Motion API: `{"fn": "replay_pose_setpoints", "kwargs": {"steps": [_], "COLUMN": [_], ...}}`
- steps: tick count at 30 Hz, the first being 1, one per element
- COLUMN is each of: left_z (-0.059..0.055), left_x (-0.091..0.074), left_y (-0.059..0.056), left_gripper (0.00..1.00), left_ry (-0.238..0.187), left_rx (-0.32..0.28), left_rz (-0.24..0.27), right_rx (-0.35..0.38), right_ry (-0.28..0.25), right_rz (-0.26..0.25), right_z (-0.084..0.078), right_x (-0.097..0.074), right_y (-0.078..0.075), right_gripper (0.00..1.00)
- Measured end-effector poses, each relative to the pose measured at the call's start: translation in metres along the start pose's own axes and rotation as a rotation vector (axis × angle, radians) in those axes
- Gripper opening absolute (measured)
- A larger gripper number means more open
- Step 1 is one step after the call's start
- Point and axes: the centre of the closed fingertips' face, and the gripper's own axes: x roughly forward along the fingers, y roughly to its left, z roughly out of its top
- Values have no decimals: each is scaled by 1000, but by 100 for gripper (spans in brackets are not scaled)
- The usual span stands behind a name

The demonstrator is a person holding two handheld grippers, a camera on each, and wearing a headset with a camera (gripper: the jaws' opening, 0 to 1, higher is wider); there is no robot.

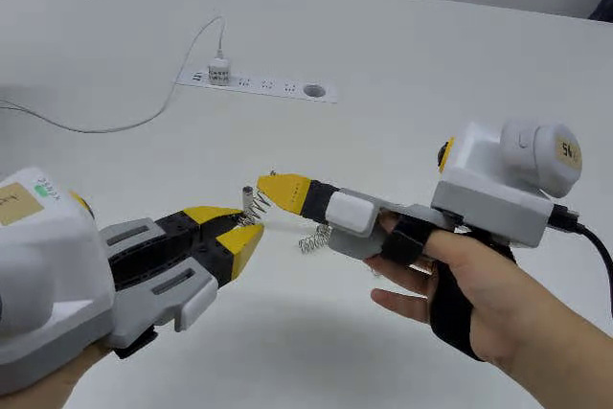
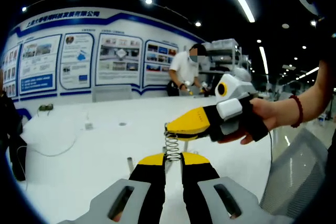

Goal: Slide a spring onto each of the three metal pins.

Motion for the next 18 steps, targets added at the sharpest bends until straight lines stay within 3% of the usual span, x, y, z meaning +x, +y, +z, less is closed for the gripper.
{"fn": "replay_pose_setpoints", "kwargs": {"steps": [9, 18], "left_z": [-3, -15], "left_x": [-1, -1], "left_y": [-1, 1], "left_gripper": [10, 11], "left_ry": [32, 118], "left_rx": [35, 70], "left_rz": [3, 5], "right_rx": [-38, -111], "right_ry": [8, 49], "right_rz": [31, 25], "right_z": [-2, -12], "right_x": [0, 2], "right_y": [5, 5], "right_gripper": [12, 12]}}
